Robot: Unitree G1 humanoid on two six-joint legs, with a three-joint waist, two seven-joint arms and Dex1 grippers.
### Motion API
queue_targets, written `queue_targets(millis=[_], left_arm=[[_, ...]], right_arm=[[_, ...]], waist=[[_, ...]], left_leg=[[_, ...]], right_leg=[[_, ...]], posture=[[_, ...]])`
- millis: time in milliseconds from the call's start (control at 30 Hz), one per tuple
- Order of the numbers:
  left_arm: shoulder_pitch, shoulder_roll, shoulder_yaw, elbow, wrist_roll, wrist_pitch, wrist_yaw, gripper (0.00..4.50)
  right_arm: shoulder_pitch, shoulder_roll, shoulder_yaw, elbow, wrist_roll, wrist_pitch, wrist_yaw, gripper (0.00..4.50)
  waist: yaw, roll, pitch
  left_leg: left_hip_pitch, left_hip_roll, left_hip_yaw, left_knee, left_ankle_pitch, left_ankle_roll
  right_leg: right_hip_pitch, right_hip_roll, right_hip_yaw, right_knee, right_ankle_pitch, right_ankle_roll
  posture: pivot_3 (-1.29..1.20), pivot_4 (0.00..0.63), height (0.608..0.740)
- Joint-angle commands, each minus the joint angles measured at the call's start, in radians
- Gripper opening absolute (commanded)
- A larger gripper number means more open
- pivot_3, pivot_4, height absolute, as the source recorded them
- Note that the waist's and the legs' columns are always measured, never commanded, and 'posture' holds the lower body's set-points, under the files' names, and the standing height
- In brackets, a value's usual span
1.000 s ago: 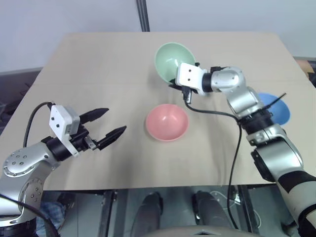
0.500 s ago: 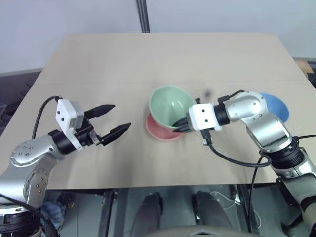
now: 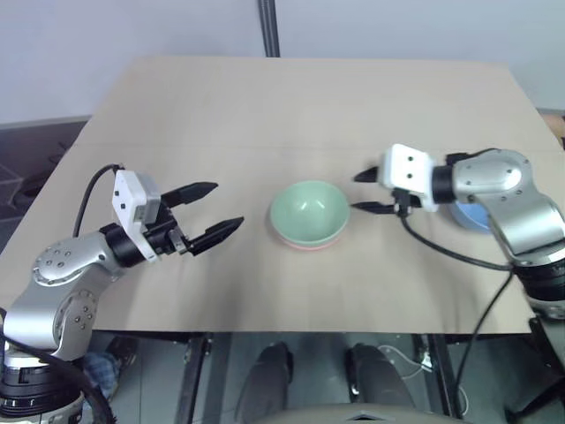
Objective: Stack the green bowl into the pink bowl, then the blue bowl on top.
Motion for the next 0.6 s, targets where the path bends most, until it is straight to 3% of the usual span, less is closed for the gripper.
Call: queue_targets(millis=[33,333,600], left_arm=[[-0.058,-0.006,-0.031,-0.034,-0.035,0.0,-0.02,4.5],[-0.201,-0.031,-0.145,0.067,-0.008,-0.02,-0.09,4.5],[-0.281,-0.052,-0.19,0.149,0.012,-0.037,-0.147,4.5]], right_arm=[[0.007,-0.058,-0.107,0.044,-0.032,-0.009,-0.082,2.32],[0.133,-0.135,-0.256,-0.03,-0.023,0.186,-0.201,2.32],[0.164,-0.042,-0.319,-0.153,0.046,0.593,-0.339,2.32]], waist=[[-0.002,0.0,0.0],[-0.009,0.0,0.0],[-0.008,0.0,0.0]], left_leg=[[0.0,0.0,0.0,0.0,0.0,0.0],[0.0,0.0,0.001,0.0,0.0,0.0],[0.0,0.001,0.001,0.001,0.0,0.0]], right_leg=[[0.0,0.0,0.0,0.0,0.0,0.0],[0.0,0.001,0.001,0.0,0.0,0.0],[0.0,0.001,0.002,0.001,0.0,0.0]], posture=[[0.0,0.15,0.74],[0.0,0.15,0.74],[0.0,0.15,0.74]])
